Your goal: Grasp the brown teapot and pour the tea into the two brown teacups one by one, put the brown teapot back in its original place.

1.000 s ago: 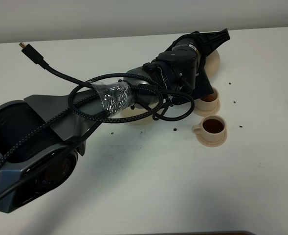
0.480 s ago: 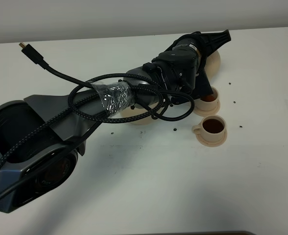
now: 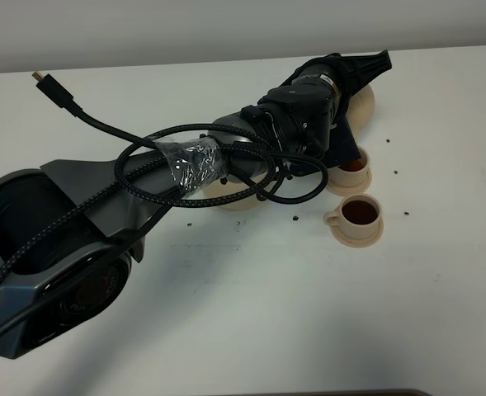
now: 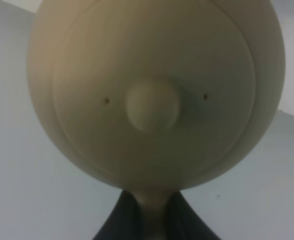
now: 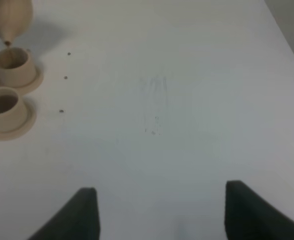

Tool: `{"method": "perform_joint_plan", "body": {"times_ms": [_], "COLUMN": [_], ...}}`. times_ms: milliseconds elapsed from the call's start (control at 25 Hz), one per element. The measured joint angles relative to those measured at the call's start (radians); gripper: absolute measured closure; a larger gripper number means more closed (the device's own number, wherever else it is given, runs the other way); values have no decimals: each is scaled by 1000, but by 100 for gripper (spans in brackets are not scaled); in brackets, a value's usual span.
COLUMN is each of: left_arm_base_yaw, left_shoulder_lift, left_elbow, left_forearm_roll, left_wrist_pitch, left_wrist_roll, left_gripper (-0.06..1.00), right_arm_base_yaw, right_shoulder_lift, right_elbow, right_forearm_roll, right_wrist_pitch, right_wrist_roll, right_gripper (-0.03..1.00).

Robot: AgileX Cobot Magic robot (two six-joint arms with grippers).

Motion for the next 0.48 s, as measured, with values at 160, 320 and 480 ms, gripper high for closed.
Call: {"method": "perform_joint_plan", "body": {"times_ms": [160, 320, 480], "left_arm_base_yaw": [0, 0, 0], "left_shoulder_lift": [0, 0, 0], "left_elbow": [0, 0, 0], "left_forearm_roll": [0, 2, 30], "left_wrist_pitch": [0, 0, -2], "left_wrist_roll": [0, 0, 0], "left_gripper": [81, 81, 81], "right_arm_base_yaw": [0, 0, 0], "right_shoulder_lift": [0, 0, 0], "right_elbow": [0, 0, 0], "right_forearm_roll": [0, 0, 0], "right_wrist_pitch": [0, 0, 0], "right_wrist_roll": [0, 0, 0], "right_gripper": [44, 44, 44]}}
